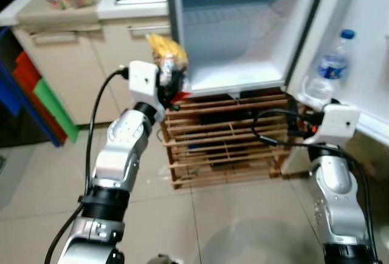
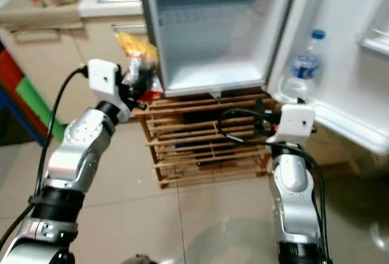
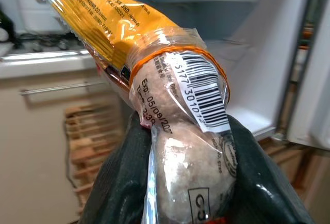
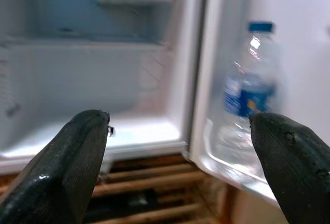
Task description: Restocking fridge
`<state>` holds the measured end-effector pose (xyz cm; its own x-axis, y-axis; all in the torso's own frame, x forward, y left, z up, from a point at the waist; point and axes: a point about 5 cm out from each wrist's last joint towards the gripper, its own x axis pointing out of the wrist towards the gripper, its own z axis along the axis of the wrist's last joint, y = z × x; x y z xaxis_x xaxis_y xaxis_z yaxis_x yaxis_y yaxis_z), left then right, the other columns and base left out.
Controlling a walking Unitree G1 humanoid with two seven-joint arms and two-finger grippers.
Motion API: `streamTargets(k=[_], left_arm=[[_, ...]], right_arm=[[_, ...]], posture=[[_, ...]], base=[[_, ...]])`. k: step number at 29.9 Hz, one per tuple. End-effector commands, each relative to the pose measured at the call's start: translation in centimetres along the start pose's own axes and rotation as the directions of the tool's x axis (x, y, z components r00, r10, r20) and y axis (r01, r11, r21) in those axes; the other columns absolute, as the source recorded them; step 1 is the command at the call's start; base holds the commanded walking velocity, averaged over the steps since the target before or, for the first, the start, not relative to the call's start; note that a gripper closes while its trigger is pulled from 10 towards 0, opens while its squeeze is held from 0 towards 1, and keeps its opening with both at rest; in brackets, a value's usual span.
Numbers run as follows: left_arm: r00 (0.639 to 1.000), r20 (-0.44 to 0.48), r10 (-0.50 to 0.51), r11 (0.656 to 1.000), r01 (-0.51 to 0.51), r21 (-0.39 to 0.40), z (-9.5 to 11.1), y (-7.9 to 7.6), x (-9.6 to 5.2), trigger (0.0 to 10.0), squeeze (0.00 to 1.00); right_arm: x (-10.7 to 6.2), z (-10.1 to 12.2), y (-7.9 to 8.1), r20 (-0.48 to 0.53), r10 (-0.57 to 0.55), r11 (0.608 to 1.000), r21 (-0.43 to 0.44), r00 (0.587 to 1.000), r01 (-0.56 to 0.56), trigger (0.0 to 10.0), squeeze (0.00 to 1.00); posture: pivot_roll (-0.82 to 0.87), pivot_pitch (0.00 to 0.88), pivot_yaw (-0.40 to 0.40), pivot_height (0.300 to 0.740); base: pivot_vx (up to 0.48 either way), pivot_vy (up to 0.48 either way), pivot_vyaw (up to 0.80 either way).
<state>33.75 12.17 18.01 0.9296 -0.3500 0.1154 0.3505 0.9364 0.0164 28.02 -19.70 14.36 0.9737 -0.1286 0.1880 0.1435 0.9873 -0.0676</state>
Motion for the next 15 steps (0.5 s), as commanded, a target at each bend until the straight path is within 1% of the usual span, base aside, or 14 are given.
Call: streamTargets(k=[1, 6, 8, 9, 15], left_arm=[[0.999, 0.034, 0.005, 1.000, -0.006, 0.029, 0.78, 0.32, 0.12, 10.0, 0.00], [0.999, 0.035, 0.005, 1.000, -0.006, 0.031, 0.77, 0.37, 0.13, 10.0, 0.00], [0.999, 0.040, 0.012, 1.000, -0.013, 0.022, 0.90, 0.65, 0.23, 10.0, 0.00], [0.999, 0.047, -0.007, 0.998, 0.005, 0.055, 1.13, 0.58, 0.36, 10.0, 0.00], [0.999, 0.036, -0.018, 0.996, 0.015, 0.083, 1.02, 0.44, 0.47, 10.0, 0.00]], right_arm=[[0.23, 0.15, 0.56, 0.002, 0.019, 1.000, 0.010, 1.000, -0.019, 10.0, 0.00], [0.24, 0.14, 0.64, 0.002, 0.022, 1.000, 0.011, 1.000, -0.022, 10.0, 0.00], [0.25, 0.12, 0.79, 0.002, 0.028, 1.000, 0.012, 1.000, -0.028, 10.0, 0.00], [0.25, 0.12, 0.94, 0.004, 0.032, 0.999, 0.013, 0.999, -0.032, 10.0, 0.00], [0.23, 0.07, 1.07, 0.004, 0.035, 0.999, 0.014, 0.999, -0.035, 10.0, 0.00]], posture=[[-0.04, 0.000, 0.040, 0.732], [-0.04, 0.000, 0.040, 0.732], [-0.05, 0.000, 0.045, 0.732], [-0.05, 0.000, 0.046, 0.732], [-0.05, 0.000, 0.051, 0.732]], base=[[0.412, -0.240, 0.00], [0.412, -0.240, 0.00], [0.467, 0.000, 0.00], [0.480, 0.000, 0.00], [0.450, 0.000, 0.00]])
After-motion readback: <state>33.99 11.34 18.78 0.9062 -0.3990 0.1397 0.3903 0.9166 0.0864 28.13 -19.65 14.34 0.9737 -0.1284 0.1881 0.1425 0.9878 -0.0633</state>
